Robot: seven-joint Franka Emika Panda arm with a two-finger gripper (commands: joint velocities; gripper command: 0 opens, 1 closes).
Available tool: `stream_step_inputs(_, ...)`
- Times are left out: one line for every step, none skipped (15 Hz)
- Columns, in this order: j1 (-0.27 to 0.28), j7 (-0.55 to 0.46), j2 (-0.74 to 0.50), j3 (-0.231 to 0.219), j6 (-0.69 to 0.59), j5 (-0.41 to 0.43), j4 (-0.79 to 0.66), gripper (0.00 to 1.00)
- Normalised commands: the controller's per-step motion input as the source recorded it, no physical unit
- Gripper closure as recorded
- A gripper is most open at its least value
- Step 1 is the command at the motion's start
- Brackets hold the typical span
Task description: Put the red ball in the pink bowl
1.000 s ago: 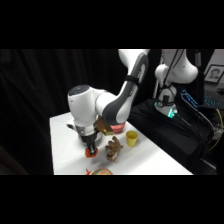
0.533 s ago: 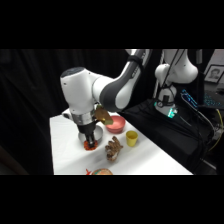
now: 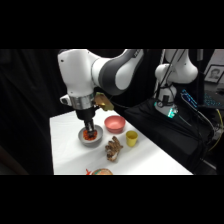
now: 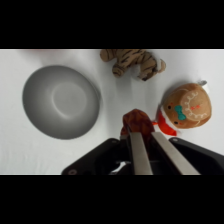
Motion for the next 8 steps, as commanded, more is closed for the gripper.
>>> stream_step_inputs(-0.132, -0.18, -0.45, 0.045, -0.01, -0.010, -0.41, 0.96)
stream_step_inputs(-0.135, -0.19, -0.47, 0.044, 0.00, -0.001, -0.45, 0.96)
stream_step_inputs(-0.129, -0.17, -0.47, 0.035, 0.02, -0.009, -0.47, 0.96)
stream_step_inputs(-0.129, -0.18, -0.47, 0.035, 0.03, 0.006, -0.48, 0.96)
stream_step_inputs(-0.126, -0.18, -0.46, 0.033, 0.02, 0.013, -0.46, 0.96)
stream_step_inputs(-0.120, -0.17, -0.44, 0.029, 0.04, 0.016, -0.45, 0.96)
stream_step_inputs(-0.121, -0.18, -0.44, 0.028, 0.04, 0.032, -0.45, 0.96)
stream_step_inputs(-0.122, -0.19, -0.44, 0.023, 0.05, 0.045, -0.44, 0.96)
